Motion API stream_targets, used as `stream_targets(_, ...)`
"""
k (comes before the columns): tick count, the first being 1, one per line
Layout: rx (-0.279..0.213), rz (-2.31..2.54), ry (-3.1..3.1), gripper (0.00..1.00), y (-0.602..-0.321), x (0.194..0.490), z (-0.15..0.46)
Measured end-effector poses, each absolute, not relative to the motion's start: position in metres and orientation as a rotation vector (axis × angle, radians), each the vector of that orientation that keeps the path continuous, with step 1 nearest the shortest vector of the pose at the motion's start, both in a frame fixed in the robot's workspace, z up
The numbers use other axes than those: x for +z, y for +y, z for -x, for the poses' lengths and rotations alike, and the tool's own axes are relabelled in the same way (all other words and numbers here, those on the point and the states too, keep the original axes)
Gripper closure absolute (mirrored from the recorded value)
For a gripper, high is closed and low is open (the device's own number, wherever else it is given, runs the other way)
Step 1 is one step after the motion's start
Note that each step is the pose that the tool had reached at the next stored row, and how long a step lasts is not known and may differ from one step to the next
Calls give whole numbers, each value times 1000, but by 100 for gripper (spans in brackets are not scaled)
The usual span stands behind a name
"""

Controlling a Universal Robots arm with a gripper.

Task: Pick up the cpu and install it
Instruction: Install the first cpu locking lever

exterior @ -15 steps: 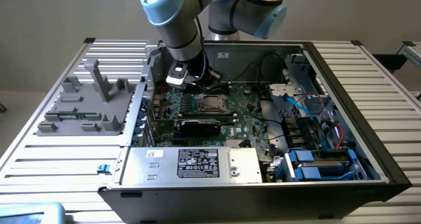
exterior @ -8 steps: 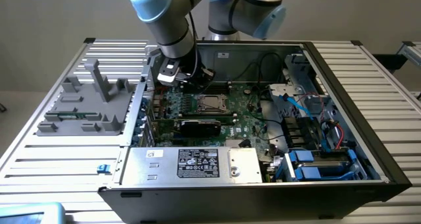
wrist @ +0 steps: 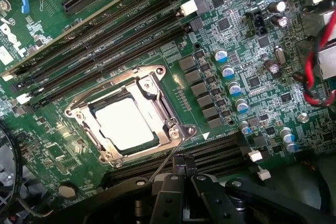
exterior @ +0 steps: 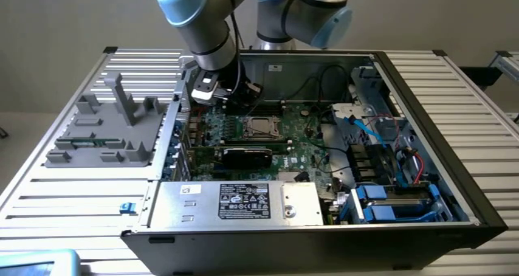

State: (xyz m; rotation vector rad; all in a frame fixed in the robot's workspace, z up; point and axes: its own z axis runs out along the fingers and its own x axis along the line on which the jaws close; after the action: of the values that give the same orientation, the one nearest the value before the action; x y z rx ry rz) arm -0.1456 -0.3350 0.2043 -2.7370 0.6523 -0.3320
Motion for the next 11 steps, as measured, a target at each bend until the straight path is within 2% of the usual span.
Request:
stream_targets(3, -353, 2732, 648, 89, -335, 204, 147)
stream_targets(8, -357, 2731, 648, 89, -335, 204, 147)
stream_targets(11, -385, 2723, 642, 89, -335, 202, 150)
